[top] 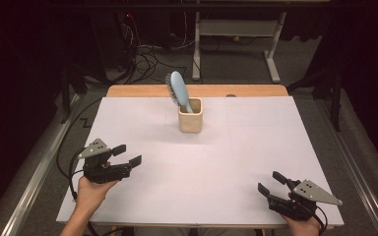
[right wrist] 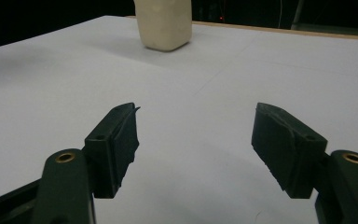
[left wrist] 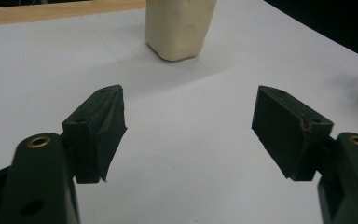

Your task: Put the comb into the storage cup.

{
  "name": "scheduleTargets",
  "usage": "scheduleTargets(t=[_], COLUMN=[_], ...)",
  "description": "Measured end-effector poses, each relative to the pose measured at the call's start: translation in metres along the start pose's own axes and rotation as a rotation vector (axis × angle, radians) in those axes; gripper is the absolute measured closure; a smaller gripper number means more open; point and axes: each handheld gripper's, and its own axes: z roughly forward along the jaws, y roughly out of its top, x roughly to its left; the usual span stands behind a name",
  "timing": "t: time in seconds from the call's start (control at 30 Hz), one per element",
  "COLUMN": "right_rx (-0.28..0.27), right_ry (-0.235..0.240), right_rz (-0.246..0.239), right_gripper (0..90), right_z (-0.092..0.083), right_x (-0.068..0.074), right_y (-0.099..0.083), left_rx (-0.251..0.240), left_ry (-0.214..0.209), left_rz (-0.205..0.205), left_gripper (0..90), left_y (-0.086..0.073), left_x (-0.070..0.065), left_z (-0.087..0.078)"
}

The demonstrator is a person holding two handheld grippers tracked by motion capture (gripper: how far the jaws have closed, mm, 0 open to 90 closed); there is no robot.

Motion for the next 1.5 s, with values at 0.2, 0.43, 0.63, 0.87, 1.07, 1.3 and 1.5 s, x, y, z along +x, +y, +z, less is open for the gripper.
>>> scheduleTargets(t=[0.2, 0.43, 0.63, 0.87, 1.07, 1.3, 1.5], right_rx=[0.0, -0.002, 0.0, 0.001, 0.0, 0.001, 0.002], right_ry=[0.0, -0.001, 0.0, 0.0, -0.001, 0.0, 0.0], right_rz=[0.001, 0.001, 0.002, 0.001, 0.002, 0.002, 0.002], right_gripper=[32.0, 32.0, 32.0, 32.0, 32.0, 32.0, 32.0], right_z=[0.0, 0.0, 0.0, 0.0, 0.0, 0.0, 0.0], right_x=[0.0, 0.0, 0.0, 0.0, 0.0, 0.0, 0.0], right_y=[0.0, 0.0, 0.0, 0.0, 0.0, 0.0, 0.0], left_rx=[0.004, -0.002, 0.007, 0.006, 0.004, -0.002, 0.001], left_ry=[0.0, 0.002, 0.007, 0.01, 0.009, 0.012, 0.011], left_rz=[-0.002, -0.009, -0.009, -0.02, -0.027, -0.037, -0.046], left_gripper=[26.1, 25.9, 25.6, 25.5, 25.5, 25.3, 25.3], left_y=[-0.005, -0.01, -0.015, -0.021, -0.026, -0.032, -0.037], left_x=[0.0, 0.001, 0.002, 0.003, 0.003, 0.004, 0.005], left_z=[-0.001, -0.003, -0.004, -0.004, -0.005, -0.006, -0.005])
